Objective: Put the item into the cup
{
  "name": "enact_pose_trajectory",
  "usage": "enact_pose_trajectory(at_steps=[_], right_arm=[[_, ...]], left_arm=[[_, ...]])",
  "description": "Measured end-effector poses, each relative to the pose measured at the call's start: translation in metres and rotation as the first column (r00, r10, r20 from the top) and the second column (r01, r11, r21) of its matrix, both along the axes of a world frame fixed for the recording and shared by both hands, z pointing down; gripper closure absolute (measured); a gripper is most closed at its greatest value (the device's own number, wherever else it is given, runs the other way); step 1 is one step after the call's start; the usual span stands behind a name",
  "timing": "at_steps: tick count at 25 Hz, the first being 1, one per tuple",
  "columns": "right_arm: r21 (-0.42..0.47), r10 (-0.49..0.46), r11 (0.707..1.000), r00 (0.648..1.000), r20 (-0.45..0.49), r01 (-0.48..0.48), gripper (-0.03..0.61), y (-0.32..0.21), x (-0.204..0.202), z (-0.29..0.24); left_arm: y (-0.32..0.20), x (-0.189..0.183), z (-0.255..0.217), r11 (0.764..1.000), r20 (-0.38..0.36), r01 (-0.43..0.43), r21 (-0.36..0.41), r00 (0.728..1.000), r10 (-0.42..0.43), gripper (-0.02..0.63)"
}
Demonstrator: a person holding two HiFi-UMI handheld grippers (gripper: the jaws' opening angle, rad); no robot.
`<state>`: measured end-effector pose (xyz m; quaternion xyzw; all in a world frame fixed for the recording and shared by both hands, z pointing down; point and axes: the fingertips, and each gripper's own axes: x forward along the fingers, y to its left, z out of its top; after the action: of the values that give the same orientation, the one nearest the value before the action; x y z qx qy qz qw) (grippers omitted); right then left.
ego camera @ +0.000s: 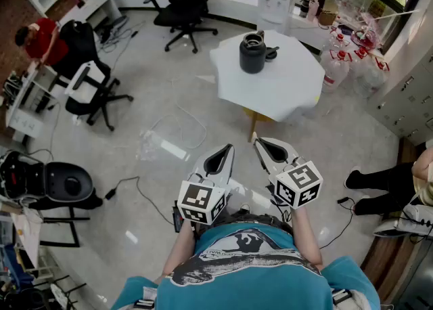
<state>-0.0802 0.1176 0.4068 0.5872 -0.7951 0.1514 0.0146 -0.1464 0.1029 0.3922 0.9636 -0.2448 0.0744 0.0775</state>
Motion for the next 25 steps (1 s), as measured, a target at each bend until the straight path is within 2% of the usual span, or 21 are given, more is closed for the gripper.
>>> enact_pose_trajectory(at_steps=[15, 25], right_arm=[[-0.003, -0.004, 1.000, 1.000, 0.014, 0.004, 0.574, 0.009, 0.009, 0.007], [-0.016, -0.038, 0.999, 0.998, 0.048, 0.039, 0.574, 0.006, -0.003, 0.014]], left_arm=[[0.006, 0.009, 0.005, 1.000, 0.009, 0.013, -0.006, 1.000, -0.013, 0.594], [0.008, -0.006, 0.004, 0.999, 0.023, 0.049, -0.014, 0.999, -0.049, 0.594]])
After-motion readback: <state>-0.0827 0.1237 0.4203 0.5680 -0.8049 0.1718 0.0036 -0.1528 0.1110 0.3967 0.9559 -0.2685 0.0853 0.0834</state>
